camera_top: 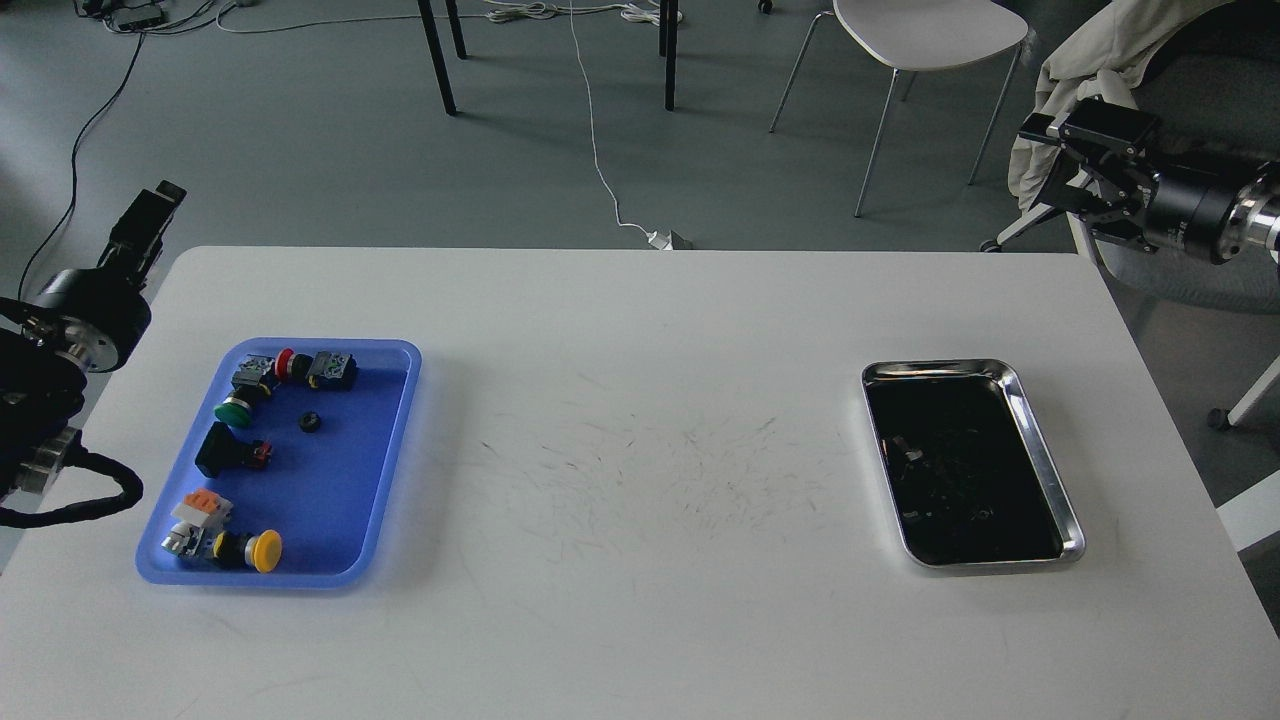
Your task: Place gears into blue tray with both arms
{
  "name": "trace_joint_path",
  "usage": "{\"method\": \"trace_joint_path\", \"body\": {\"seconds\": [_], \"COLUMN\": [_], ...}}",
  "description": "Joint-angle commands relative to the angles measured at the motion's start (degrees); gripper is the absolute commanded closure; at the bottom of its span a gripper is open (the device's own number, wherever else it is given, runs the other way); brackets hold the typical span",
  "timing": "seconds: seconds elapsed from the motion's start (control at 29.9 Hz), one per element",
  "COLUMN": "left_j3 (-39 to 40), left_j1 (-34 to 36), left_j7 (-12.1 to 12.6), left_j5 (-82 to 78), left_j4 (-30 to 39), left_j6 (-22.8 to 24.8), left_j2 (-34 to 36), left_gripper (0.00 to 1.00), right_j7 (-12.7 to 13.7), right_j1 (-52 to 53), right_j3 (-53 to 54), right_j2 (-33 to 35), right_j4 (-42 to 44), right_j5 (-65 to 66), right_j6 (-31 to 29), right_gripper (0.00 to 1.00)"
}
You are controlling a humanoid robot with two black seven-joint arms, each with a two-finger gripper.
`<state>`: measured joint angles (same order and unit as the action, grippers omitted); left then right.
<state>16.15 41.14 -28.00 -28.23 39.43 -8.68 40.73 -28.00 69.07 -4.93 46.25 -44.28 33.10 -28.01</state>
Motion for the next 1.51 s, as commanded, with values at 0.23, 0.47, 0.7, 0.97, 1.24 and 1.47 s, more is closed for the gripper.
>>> {"method": "trace_joint_path", "body": {"seconds": [0.23, 0.47, 0.7, 0.97, 1.24, 1.47], "left_j3": [4.49, 8.28, 7.93, 8.81, 10.13, 9.69], "left_j1": [-0.01, -0.18, -0.63, -0.63, -0.63, -0.36], "left_j7": [0.00, 0.00, 0.00, 0.00, 0.00, 0.00], "left_j5": [10.91, 15.13, 14.52, 15.31, 17.94, 17.94], "left_j4": [0.82, 0.56, -0.15, -5.59, -10.86, -12.28], "left_j6": [6.99, 12.81, 11.23, 12.37, 17.47, 17.29], "left_j2": [-0.04, -0.74, -4.78, -8.64, -12.17, -14.19], "left_gripper": [0.02, 0.02, 0.02, 0.02, 0.02, 0.02], "right_j7": [0.00, 0.00, 0.00, 0.00, 0.00, 0.00], "right_j1": [3.18, 5.20, 5.46, 4.59, 4.50, 3.36], "right_j3": [-0.08, -0.17, -0.26, -1.31, -5.26, -9.83], "right_j2": [1.82, 3.40, 5.16, 5.16, 5.08, 5.08], "right_j4": [-7.56, -15.47, -22.15, -28.92, -33.06, -33.24], "right_j5": [28.13, 45.36, 60.92, 71.04, 76.49, 77.29], "right_j6": [0.01, 0.01, 0.01, 0.01, 0.01, 0.01], "right_gripper": [0.02, 0.02, 0.02, 0.02, 0.02, 0.05]}}
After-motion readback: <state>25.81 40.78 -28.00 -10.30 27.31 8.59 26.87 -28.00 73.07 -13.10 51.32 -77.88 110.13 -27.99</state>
